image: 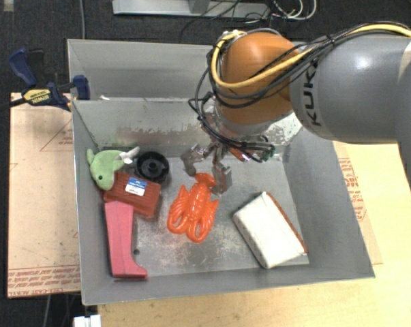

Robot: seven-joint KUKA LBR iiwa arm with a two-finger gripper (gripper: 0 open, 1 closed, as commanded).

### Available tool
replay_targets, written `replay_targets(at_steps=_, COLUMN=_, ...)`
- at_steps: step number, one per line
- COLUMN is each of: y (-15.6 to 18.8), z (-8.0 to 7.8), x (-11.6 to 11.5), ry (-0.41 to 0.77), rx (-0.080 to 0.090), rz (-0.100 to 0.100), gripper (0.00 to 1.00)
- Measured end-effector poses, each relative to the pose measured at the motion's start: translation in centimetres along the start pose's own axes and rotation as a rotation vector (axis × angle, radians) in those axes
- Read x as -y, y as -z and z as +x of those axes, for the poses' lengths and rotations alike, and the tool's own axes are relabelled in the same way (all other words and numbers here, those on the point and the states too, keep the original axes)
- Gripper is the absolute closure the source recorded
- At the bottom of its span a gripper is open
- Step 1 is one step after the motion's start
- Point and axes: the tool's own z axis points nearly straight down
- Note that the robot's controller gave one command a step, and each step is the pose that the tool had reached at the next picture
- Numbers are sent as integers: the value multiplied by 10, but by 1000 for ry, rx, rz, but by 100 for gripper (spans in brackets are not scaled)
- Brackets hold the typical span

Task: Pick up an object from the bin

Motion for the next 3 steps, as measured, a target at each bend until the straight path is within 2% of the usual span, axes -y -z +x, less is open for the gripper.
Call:
replay_targets(at_steps=1, y=-59, z=-2, x=11, ry=-6, rx=11, rz=6, gripper=100)
replay_targets(at_steps=2, y=-38, z=-2, x=11, ry=7, rx=4, rz=1, gripper=100)
replay_targets(at_steps=3, y=-82, z=-20, x=29, ry=-3, rx=16, rz=8, gripper=100)
